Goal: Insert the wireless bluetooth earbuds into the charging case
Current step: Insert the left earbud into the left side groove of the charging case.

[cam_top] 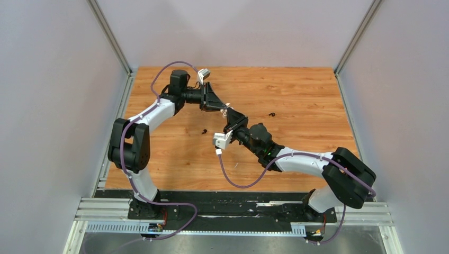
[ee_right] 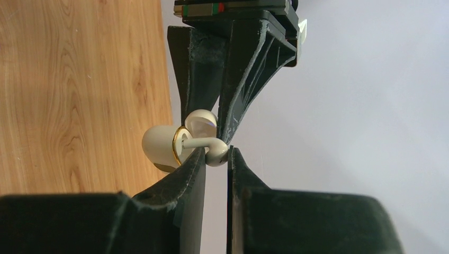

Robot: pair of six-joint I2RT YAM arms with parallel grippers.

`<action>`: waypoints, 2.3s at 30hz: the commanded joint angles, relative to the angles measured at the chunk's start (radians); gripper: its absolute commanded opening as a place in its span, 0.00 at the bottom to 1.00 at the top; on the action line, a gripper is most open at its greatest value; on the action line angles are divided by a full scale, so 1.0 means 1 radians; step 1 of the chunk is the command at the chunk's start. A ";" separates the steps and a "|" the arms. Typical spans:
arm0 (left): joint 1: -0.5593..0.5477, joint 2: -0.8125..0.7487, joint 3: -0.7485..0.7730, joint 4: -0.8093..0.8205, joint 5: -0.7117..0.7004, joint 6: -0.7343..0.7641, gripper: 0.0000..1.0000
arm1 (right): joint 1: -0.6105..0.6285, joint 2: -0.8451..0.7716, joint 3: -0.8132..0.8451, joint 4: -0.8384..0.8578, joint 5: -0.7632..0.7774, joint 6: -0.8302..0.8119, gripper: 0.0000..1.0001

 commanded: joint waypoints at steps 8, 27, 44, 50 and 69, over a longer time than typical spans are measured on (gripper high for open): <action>0.006 -0.071 0.006 0.048 0.048 -0.001 0.00 | 0.005 0.016 -0.012 0.032 -0.008 -0.027 0.00; 0.045 -0.044 0.037 -0.016 0.009 0.065 0.00 | 0.016 -0.103 0.021 -0.082 -0.079 0.074 0.00; 0.047 -0.061 0.007 0.073 0.065 0.011 0.00 | 0.016 0.045 0.043 0.135 -0.036 0.032 0.00; 0.047 -0.054 0.007 0.069 0.062 0.014 0.00 | 0.016 0.059 0.083 0.131 -0.021 0.034 0.00; 0.047 -0.051 0.018 0.069 0.075 0.017 0.00 | 0.000 0.057 0.053 0.094 0.000 0.009 0.00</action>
